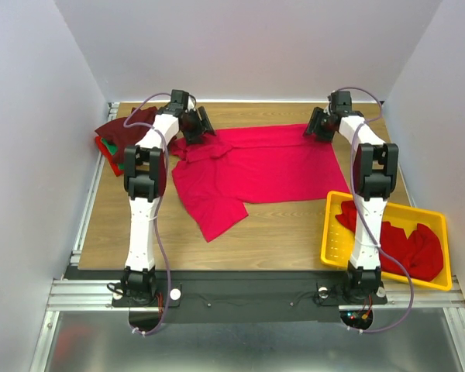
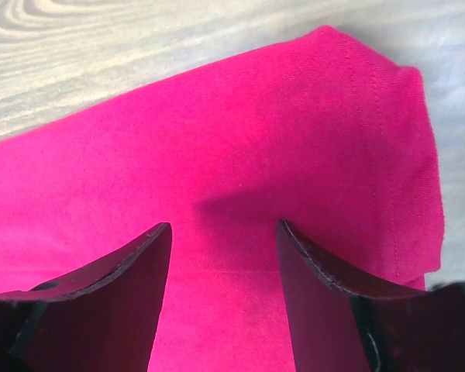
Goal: Fold and stack the t-shirts
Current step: Fold the tshirt
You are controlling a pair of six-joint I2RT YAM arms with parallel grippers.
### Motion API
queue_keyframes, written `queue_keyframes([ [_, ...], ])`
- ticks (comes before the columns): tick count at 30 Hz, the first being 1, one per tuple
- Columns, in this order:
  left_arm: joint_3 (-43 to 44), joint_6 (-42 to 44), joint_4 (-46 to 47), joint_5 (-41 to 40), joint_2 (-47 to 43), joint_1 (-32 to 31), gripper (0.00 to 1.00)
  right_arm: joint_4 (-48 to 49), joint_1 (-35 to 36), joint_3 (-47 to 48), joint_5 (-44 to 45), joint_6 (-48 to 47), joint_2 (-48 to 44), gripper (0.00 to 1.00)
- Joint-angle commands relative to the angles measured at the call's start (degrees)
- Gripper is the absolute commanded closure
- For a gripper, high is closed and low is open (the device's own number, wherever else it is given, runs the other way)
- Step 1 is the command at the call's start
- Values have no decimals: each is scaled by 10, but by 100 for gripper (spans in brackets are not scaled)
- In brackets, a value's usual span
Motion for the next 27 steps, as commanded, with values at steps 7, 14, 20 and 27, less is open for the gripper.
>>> queue_keyframes([
  [7, 5, 50, 52, -110, -80, -30, 25, -25, -11, 15, -65, -40, -72, 29],
  [14, -104, 164, 40, -272, -171, -107, 27, -24, -2, -86, -68, -29, -180, 28],
  [20, -180, 203, 33, -332, -191, -164, 32, -24, 4, -174, -67, -28, -237, 28],
  [27, -177, 173, 18, -341, -169, -168, 34, -20, 4, -255, -58, -26, -303, 28],
])
